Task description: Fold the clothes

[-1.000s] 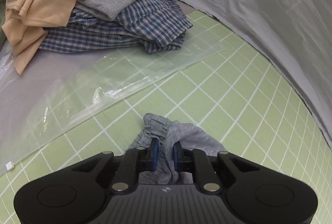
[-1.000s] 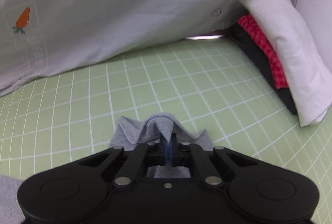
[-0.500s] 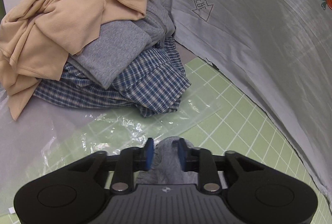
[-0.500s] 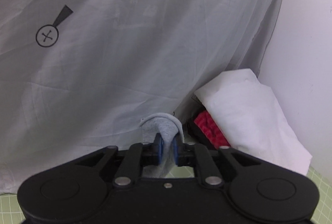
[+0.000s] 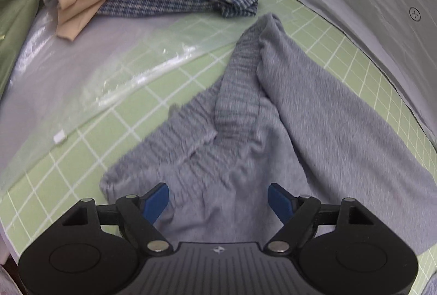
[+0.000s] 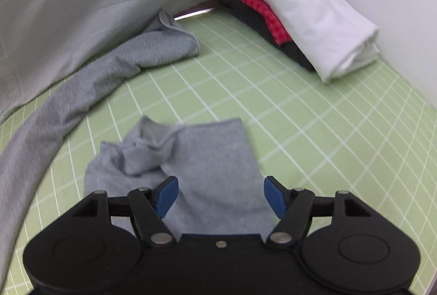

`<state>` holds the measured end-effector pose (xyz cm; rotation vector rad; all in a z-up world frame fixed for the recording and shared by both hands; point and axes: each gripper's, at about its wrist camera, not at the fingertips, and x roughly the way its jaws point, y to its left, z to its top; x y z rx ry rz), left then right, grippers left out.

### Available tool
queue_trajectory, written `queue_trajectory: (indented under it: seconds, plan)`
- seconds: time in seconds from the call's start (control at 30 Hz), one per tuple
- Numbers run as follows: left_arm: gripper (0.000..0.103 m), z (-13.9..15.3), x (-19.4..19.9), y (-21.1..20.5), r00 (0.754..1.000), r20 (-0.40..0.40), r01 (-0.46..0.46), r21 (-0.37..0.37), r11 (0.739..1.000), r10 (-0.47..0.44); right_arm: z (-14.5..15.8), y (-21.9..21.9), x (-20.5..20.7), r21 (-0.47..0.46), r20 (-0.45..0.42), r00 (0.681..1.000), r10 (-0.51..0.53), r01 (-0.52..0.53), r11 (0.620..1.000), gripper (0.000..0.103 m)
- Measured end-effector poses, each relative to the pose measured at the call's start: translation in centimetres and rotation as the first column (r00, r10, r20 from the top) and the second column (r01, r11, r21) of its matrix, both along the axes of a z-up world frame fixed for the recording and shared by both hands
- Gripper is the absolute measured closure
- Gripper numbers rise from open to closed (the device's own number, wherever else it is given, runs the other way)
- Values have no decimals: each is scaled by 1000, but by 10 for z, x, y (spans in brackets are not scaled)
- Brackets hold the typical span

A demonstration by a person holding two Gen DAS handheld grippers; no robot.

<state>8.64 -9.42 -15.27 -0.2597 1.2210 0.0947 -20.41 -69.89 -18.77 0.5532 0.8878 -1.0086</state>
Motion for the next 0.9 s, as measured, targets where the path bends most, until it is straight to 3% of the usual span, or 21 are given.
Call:
queue_trajectory:
  seconds: [0.1, 0.2, 0.3, 0.63, 0.7, 0.8, 0.9]
  plan:
    - [23, -6, -29, -4, 999, -33, 32, -11, 999, -33, -7, 12, -19, 15, -12, 999, -36, 36, 999, 27]
    - [23, -9, -49, -5, 997, -47, 67, 29, 997, -66, -12, 21, -38, 25, -15, 996, -90, 90, 996, 20]
    - [18, -13, -59, 0, 995, -73, 70, 32, 997, -68, -14, 20, -50, 83, 43, 992, -116, 112, 990, 20]
    - [18, -17, -68, 42, 987, -73, -145, -27, 989, 143, -21, 16, -56, 159, 113, 980, -162, 143, 977, 26]
    - [18, -18, -65, 51, 980, -67, -189, -35, 981, 187, -20, 15, -55, 156, 110, 981, -157, 139, 978, 38]
    - [18, -19, -58, 61, 973, -55, -226, -31, 974, 224, -17, 15, -53, 155, 116, 986, -122, 104, 982, 78]
    - [25, -20, -52, 70, 968, -32, -249, -28, 968, 248, -8, 18, -56, 130, 149, 983, -105, 86, 988, 98]
